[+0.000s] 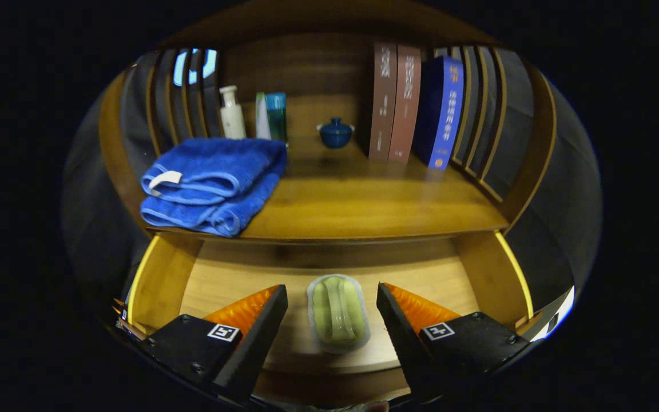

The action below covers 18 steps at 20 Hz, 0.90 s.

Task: Pull open the drawer, take out the items inside it, and place them on the countertop above the cabinet.

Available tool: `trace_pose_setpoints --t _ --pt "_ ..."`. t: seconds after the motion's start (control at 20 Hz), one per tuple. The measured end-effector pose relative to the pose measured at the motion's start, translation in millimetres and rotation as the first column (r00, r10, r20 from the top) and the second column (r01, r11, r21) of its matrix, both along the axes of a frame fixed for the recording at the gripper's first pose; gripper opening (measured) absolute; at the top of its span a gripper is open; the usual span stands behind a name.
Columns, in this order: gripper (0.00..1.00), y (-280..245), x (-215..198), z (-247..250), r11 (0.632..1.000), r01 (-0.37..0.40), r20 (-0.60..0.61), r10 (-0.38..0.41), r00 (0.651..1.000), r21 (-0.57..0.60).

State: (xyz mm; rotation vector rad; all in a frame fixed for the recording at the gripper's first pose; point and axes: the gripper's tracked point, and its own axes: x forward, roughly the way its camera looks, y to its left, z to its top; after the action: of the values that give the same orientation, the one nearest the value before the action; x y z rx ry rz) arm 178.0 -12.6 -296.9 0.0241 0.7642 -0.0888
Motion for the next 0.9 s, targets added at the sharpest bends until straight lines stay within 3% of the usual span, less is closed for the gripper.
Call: trace_pose_setpoints --t 0.35,0.5,0.75,0.85,0.9 --pt "1.00 -6.1 19.9 -39.4 1.000 0.012 -0.132 -0.011 0.991 0.005" --pt "0.74 -4.9 13.8 -51.8 1.000 0.004 -0.197 -0.002 0.980 0.011" --pt "0.75 -5.4 3.1 -66.1 0.999 0.014 -0.275 -0.004 0.962 0.036" --pt "0.32 -7.3 11.7 -70.2 1.000 0.008 -0.270 0.000 0.963 0.028" --pt "0.25 -6.8 5.9 -58.2 1.000 0.007 -0.264 0.000 0.965 0.026"
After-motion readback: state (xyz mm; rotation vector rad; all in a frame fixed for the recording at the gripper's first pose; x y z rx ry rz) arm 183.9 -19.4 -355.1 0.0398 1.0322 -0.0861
